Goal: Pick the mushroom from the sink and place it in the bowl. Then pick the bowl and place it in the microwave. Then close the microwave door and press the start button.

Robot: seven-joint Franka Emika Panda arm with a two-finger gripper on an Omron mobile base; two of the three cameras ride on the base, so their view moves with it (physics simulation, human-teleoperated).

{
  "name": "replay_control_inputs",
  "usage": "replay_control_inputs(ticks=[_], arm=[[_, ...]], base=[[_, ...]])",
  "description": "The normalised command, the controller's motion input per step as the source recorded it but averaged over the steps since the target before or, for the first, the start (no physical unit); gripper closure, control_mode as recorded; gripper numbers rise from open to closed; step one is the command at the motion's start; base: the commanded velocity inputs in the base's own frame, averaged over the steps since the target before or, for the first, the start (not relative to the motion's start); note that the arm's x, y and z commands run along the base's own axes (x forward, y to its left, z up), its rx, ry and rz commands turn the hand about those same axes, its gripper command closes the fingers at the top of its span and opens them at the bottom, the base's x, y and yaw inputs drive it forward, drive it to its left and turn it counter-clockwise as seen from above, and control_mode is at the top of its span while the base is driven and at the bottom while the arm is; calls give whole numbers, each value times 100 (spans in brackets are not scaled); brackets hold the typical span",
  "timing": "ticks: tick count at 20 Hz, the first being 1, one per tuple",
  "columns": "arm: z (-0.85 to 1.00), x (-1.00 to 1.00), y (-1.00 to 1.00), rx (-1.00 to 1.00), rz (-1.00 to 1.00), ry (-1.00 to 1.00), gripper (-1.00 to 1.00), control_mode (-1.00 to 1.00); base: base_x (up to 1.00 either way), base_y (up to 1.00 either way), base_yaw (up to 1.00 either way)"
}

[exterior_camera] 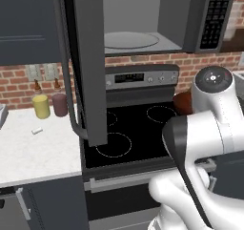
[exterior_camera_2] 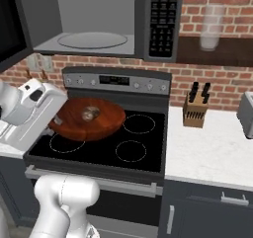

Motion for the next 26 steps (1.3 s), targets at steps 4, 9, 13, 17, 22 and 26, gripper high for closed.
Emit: replay_control_inputs(ticks=[4, 9, 13, 17, 22, 26], arm=[[28, -2, -1, 11, 9, -11, 100, -100], [66, 80, 3, 7, 22, -7, 100, -100], [71, 100, 28, 0, 18, -9, 100, -100], [55, 100, 36, -2, 19, -18, 100, -100], [51, 90, 27, -5, 12, -15, 100, -100], [17, 98, 11, -4, 5, -9, 100, -100]], base=[[-5, -5, 1], [0, 0, 0], [0, 0, 0], [0, 0, 0], [0, 0, 0], [0, 0, 0]])
